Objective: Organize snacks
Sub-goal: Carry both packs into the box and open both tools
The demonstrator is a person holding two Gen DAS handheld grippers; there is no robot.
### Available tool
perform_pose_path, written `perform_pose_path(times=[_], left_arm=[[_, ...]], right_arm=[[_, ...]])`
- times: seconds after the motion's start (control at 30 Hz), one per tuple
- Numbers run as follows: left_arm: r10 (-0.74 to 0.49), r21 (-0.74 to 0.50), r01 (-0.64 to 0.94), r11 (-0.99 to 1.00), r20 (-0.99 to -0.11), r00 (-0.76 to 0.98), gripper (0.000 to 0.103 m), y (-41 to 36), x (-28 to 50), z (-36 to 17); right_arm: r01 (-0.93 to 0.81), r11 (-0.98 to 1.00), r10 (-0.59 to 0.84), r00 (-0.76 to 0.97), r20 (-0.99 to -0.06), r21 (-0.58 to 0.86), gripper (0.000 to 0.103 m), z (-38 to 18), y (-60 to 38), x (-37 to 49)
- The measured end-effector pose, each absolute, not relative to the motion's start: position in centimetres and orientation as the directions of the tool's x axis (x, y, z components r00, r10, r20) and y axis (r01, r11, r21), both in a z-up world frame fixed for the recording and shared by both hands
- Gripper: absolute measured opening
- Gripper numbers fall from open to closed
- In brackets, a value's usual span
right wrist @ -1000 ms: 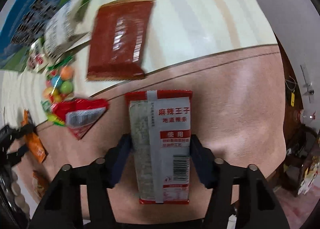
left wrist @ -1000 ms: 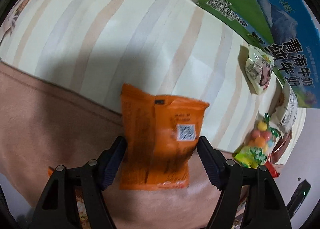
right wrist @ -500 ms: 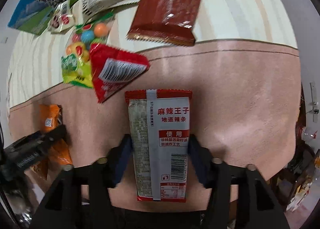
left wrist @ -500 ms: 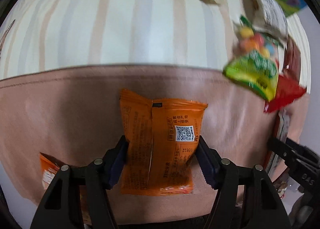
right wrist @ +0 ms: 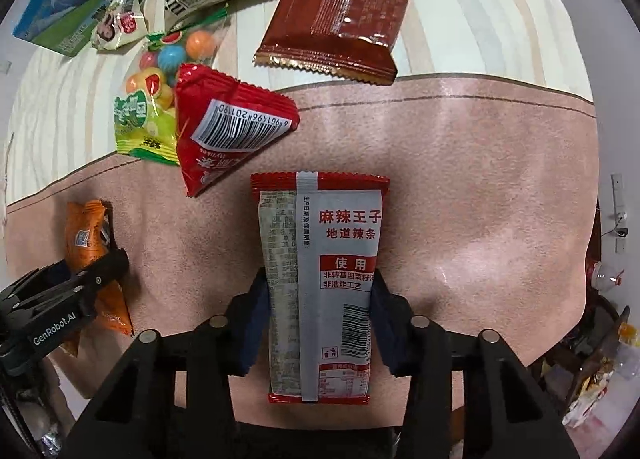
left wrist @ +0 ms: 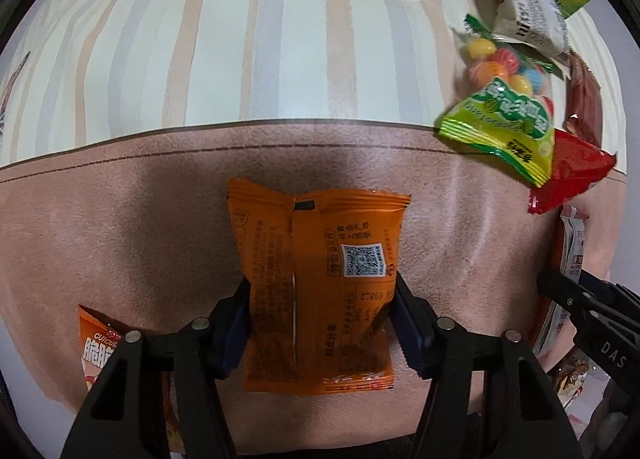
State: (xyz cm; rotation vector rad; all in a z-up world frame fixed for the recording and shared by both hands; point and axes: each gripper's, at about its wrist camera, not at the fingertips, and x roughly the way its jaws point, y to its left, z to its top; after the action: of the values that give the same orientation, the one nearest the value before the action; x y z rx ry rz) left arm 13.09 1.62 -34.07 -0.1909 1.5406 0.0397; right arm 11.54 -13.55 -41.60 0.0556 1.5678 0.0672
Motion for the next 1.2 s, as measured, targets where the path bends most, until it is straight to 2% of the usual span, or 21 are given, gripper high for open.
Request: perform_pose_path(times=[0.23,0.5,0.7,0.83,1.0,1.2], left_arm=[[-0.122,-0.132,-0.092,0.987,-0.986,0.111,0.058,-0.9,12.3,-29.2],[-0.237,-0.260,-0.065,0.964,-0.940,0.246,0.058,-1.5,15.7,-20.7],[-0.308,-0.339,-0.033,0.940,-0.888,0.340,0.058,-0.1,21.1,-13.4],[-0.304,-0.344,-0.036,0.938,-0.870,0.390,0.058,1.7,25.9,-10.0],[-0.241,-0.294,-0.080,0.953,-0.889,0.388,0.059,4.5,33.7,-9.6],[-0.145,-0.192,-0.144,0.971,-0.948,0.285,0.059,7.9,42.7,-13.8]], right_arm=[[0.000,0.990,0.141,0.048,-0.989,0.141,0.046,-38.6,-15.1,11.6],[-0.027,0.970,0.243,0.160,-0.957,0.242,0.046,-31.1,-15.7,13.5],[-0.074,0.944,0.328,0.289,-0.899,0.321,0.045,-22.5,-15.9,19.8],[-0.117,0.950,0.312,0.373,-0.874,0.289,0.045,-18.8,-15.2,26.1],[-0.129,0.973,0.228,0.396,-0.890,0.191,0.045,-17.6,-13.6,35.0],[-0.110,0.990,0.124,0.338,-0.933,0.092,0.045,-21.3,-11.7,46.3]])
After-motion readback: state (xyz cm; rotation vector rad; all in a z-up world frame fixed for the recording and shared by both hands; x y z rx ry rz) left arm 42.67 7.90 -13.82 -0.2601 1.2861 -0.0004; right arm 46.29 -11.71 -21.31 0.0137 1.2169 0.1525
